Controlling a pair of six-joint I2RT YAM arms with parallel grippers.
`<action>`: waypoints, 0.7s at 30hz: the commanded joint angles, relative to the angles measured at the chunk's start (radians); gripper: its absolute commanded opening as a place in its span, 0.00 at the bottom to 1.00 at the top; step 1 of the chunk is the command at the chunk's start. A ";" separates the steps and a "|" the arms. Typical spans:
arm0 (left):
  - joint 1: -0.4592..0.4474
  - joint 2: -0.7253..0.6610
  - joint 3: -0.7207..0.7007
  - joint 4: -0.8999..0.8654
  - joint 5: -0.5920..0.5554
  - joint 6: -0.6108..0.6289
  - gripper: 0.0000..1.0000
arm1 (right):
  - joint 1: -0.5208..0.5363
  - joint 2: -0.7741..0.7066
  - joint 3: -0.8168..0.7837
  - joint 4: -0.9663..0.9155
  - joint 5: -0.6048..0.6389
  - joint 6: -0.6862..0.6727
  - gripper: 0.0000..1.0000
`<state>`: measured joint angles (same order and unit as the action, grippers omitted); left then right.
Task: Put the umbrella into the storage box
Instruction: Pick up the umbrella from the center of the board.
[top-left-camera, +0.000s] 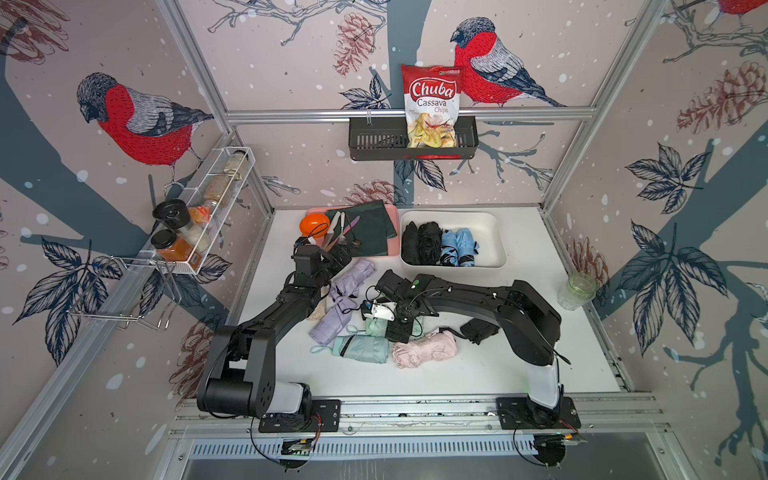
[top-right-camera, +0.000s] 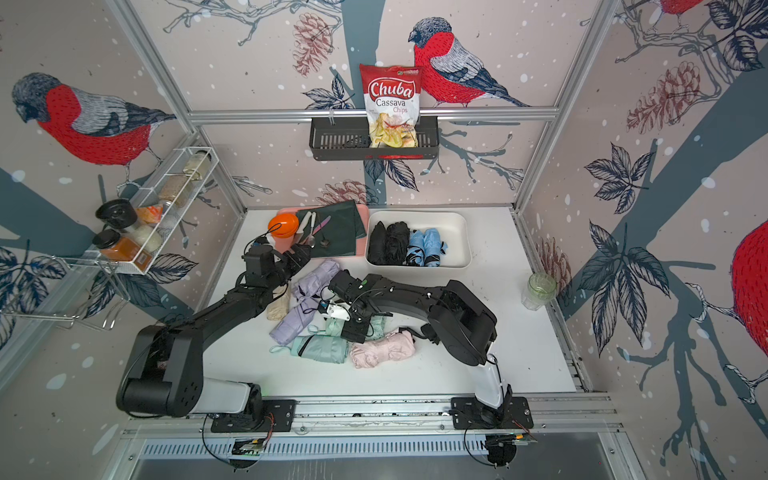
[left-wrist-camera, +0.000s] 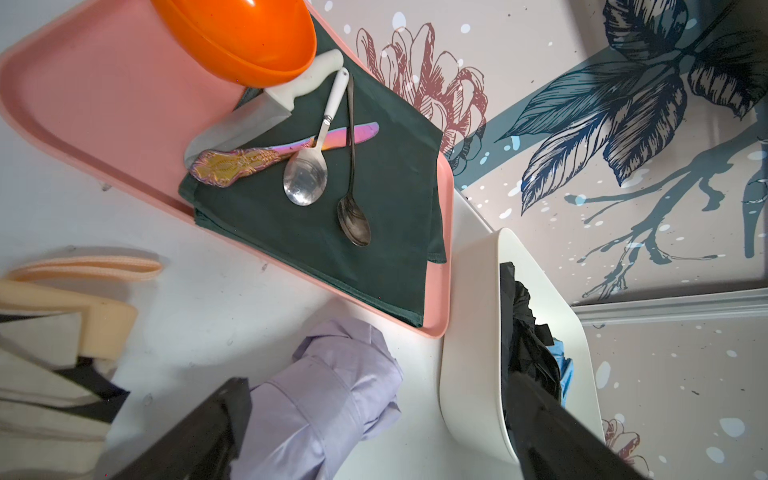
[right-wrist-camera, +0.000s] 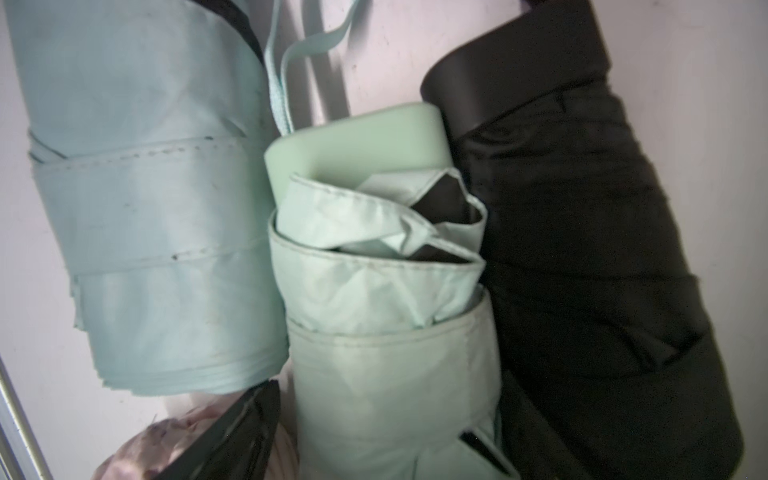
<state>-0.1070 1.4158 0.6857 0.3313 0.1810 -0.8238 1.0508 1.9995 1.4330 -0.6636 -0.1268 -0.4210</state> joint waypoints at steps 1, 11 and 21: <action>0.003 0.004 0.005 0.051 0.011 -0.003 0.99 | -0.011 0.017 0.009 -0.016 -0.026 -0.009 0.86; 0.003 0.018 0.016 0.049 0.011 -0.001 0.99 | -0.029 0.056 0.063 -0.036 -0.040 -0.018 0.80; 0.003 0.047 0.031 0.064 0.026 -0.005 0.99 | -0.030 0.040 0.116 -0.059 -0.002 0.009 0.49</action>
<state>-0.1070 1.4570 0.7086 0.3328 0.1936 -0.8314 1.0206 2.0583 1.5379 -0.7136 -0.1436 -0.4202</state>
